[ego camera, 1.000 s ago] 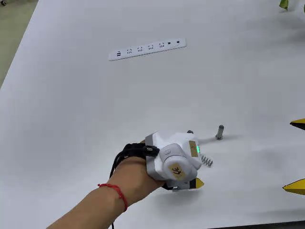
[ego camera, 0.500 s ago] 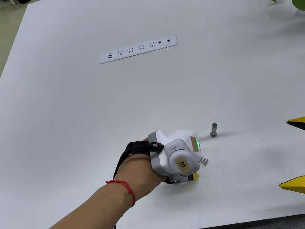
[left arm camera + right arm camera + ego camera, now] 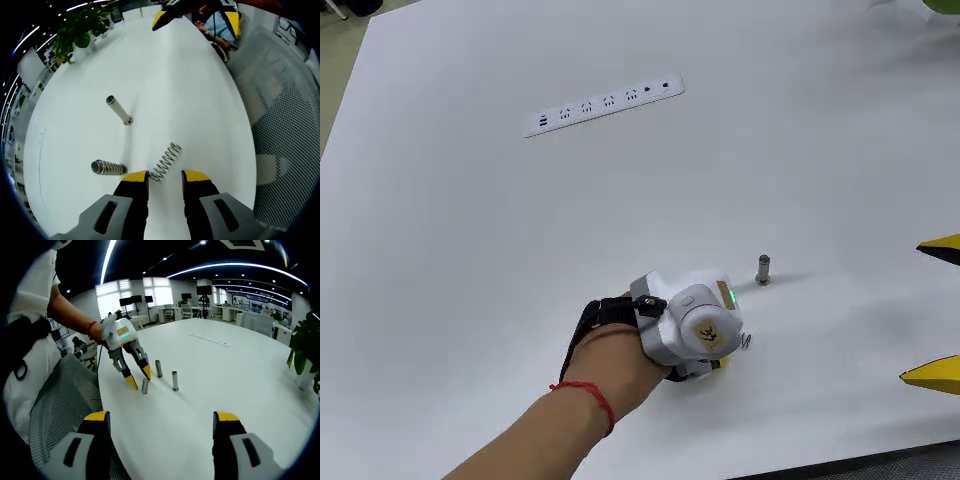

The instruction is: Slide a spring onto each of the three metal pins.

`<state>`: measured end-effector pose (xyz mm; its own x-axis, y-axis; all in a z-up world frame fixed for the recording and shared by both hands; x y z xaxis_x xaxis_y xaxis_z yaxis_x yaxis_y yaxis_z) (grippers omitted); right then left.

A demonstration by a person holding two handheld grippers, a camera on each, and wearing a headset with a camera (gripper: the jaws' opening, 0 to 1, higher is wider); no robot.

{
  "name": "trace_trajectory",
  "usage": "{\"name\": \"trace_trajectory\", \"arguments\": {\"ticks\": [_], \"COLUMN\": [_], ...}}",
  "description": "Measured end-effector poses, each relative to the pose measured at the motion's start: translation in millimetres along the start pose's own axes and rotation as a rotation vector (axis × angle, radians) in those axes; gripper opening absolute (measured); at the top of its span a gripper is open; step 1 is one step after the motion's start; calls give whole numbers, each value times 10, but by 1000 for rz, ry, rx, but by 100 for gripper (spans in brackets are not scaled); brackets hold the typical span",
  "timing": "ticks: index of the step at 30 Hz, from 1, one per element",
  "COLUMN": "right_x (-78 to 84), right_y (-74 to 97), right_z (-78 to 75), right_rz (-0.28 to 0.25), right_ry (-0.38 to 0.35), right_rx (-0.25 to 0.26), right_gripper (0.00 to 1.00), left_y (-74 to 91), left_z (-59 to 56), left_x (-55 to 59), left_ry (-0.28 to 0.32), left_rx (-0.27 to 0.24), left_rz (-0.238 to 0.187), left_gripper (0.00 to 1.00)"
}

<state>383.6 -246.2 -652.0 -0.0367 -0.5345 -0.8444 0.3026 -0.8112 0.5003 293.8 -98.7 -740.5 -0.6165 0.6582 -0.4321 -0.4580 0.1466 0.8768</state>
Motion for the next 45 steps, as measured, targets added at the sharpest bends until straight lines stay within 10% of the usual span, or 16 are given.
{"name": "trace_trajectory", "arguments": {"ticks": [45], "right_x": [3], "right_y": [-15], "right_z": [23], "right_rz": [-7], "right_ry": [-1], "right_rx": [11], "right_gripper": [83], "left_y": [85], "left_z": [-198], "left_x": [81], "left_ry": [148], "left_rx": [39], "left_rz": [-11], "left_gripper": [12]}}
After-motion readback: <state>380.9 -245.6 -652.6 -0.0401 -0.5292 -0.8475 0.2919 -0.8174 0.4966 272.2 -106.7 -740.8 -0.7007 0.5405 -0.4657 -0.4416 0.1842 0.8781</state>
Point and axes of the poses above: the centre of the closed fingertips' face, and the gripper's own axes: y roughly backward along the fingers, z roughly to its left, x roughly out of its underside, the point moved 1 cm from there along y, roughly backward along the fingers, and after that the axes turned 8 degrees about -x, right-handed, at the moved point
